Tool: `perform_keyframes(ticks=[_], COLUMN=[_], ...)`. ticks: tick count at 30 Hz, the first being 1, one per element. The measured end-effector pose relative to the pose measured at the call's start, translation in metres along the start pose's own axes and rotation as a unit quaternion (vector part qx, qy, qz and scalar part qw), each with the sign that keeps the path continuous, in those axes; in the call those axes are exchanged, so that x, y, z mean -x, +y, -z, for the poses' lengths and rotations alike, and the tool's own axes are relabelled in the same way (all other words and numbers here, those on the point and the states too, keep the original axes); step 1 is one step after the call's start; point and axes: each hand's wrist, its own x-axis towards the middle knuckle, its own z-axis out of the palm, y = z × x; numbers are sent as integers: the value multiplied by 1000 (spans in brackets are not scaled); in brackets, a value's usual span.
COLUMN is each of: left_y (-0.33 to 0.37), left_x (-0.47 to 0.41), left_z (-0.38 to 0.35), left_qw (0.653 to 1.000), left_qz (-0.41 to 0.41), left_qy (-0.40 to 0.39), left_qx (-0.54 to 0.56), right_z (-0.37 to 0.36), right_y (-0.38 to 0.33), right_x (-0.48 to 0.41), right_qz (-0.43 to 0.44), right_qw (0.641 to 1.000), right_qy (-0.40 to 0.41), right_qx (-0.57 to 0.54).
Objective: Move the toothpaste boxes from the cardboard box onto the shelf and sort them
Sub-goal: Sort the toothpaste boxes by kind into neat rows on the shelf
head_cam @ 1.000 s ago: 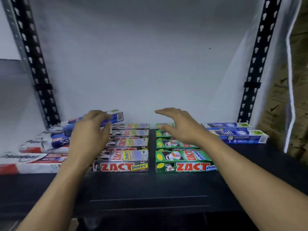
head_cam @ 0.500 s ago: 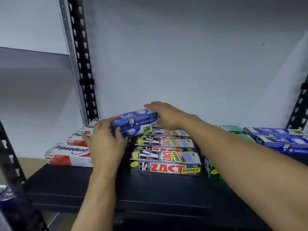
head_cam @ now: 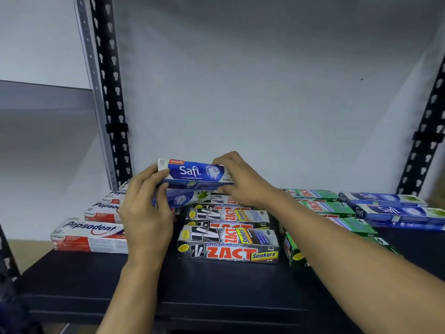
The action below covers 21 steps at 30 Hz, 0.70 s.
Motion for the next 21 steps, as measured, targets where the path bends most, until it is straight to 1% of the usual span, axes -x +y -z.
perform_keyframes(ticks=[2,5,9,11,12,14,16,18,21], left_y=[6,13,30,38,41,46,47,49,57], left_x=[2,5,13,17,19,21,20,20,16], left_z=[-1,-5,-11,-15,-17,-21,-23,-26,-29], left_qw=[999,996,988,978,970,953,927,896,873], left_qz=[-51,-69,-63,-35,-22,-30,-43,-32,-7], left_qy=[7,-23,-126,-197,-234,-301,-372,-440,-483], left_qx=[9,43,67,64,56,10,-32,-52,-75], right_z=[11,32,65,80,87,102,115,129,146], right_y=[1,8,24,32,37,47,57,68,83], right_x=[17,47,89,110,121,142,159,180,210], right_qz=[2,-16,-31,-41,-49,-67,-81,-94,-123], right_qw=[1000,1000,998,997,996,994,991,989,985], right_qy=[-7,5,37,48,57,72,72,69,70], right_qx=[-1,-3,44,49,48,52,75,94,103])
